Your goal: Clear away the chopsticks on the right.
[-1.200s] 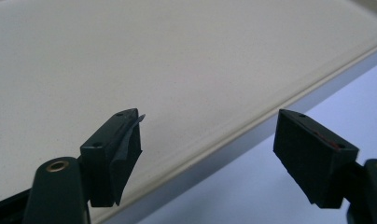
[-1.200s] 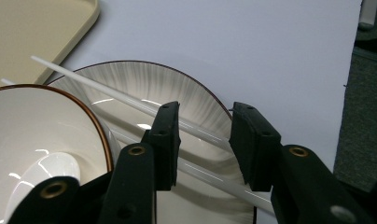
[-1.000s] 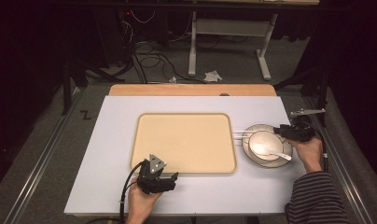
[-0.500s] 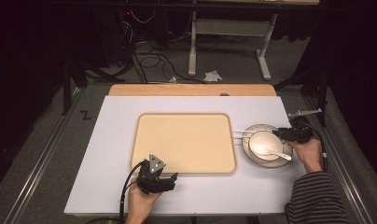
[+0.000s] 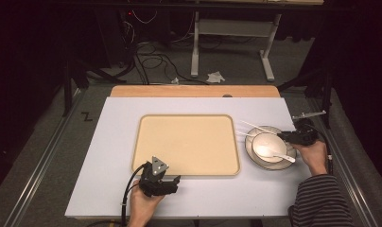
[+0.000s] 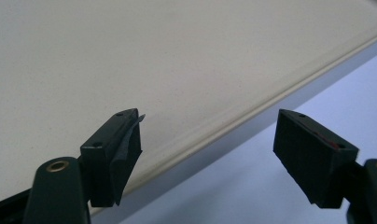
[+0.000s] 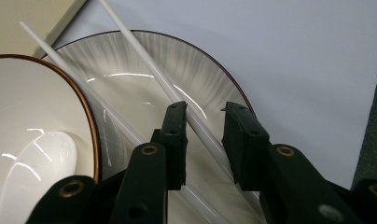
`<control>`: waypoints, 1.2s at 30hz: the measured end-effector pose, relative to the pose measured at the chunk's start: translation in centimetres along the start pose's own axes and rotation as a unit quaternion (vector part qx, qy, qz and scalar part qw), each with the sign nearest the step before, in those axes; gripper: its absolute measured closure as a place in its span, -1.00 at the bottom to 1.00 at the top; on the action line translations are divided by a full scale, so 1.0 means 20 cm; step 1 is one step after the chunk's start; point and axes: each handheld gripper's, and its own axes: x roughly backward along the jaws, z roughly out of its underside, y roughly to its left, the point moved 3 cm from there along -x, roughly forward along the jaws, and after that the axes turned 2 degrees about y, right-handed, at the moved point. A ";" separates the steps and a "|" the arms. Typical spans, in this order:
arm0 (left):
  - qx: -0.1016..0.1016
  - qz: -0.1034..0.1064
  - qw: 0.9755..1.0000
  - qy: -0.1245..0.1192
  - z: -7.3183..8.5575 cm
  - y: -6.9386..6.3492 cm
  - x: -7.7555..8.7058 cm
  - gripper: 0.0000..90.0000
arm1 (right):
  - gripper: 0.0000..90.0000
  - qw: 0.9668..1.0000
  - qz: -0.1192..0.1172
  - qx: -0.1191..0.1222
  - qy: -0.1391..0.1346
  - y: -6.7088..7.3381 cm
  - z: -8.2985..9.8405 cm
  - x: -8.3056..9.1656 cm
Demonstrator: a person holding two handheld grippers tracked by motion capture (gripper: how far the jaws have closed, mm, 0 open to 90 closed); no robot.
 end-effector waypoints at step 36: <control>0.009 0.015 1.000 0.007 0.00 0.01 -0.01 -0.45 | 0.90 0.999 0.000 0.014 0.029 -0.02 0.03 0.00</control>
